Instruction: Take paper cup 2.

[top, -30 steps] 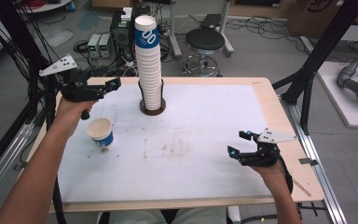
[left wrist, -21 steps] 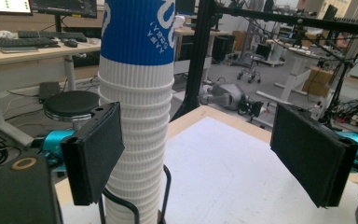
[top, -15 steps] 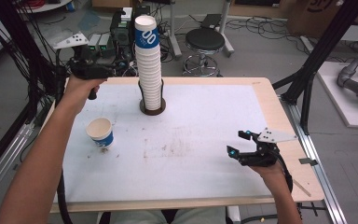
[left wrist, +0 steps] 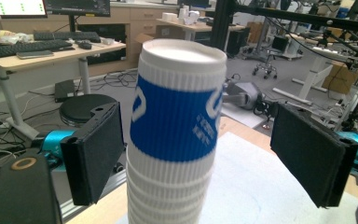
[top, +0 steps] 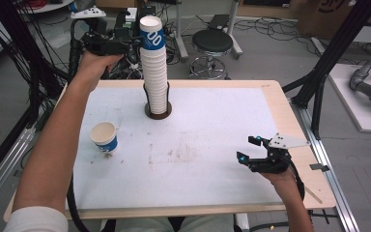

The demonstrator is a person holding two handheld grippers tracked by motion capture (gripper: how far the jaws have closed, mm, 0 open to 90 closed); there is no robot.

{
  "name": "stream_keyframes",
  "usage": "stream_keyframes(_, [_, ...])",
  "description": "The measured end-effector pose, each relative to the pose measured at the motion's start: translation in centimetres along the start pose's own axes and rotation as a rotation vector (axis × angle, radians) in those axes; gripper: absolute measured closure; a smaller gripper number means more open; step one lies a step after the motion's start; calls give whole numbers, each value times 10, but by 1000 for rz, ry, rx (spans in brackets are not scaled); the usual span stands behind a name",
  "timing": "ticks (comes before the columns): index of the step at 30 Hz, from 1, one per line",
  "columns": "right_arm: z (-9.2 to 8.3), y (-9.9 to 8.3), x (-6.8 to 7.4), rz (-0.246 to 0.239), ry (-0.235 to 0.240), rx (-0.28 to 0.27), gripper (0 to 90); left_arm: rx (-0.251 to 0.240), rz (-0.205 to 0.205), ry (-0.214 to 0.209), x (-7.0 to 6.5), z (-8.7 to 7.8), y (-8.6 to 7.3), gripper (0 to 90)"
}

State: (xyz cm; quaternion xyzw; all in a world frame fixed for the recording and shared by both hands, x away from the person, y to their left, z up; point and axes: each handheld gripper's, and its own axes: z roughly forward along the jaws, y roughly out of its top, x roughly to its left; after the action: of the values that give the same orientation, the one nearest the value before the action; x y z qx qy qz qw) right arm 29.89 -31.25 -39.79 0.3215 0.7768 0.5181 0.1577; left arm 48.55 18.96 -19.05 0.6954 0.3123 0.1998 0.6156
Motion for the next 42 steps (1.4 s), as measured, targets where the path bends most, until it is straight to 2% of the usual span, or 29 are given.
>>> stream_keyframes(2, [-1,-1,0,3,-3,2,196,-1,-5,8,2,5,3,171])
stream_keyframes(8, [-4,-2,-2,8,-10,-4,196,2,-10,-11,3,20,8,172])
stream_keyframes(14, [-5,-3,-2,13,-6,-5,196,16,-6,4,2,34,11,172])
stream_keyframes(19, [-5,-4,-2,13,-3,-4,196,13,-19,23,3,41,13,173])
stream_keyframes(22, [-6,-4,-3,10,-6,-5,196,17,-23,20,4,45,11,189])
stream_keyframes(25, [-7,-4,-3,16,-13,-5,196,21,-20,20,4,46,10,260])
stream_keyframes(27, [-7,-4,-3,16,-15,-10,196,23,-21,26,4,46,11,266])
stream_keyframes(30, [-8,-4,-3,21,-14,-10,196,30,-3,30,2,45,12,273])
stream_keyframes(36, [-7,-3,-2,18,-14,-11,196,7,12,38,-1,40,18,287])
stream_keyframes(39, [-6,-3,-2,14,-13,-12,196,-19,13,37,-4,37,24,289])
stream_keyframes(42, [-6,-3,-2,15,-12,-13,196,-25,19,33,-6,33,31,289])
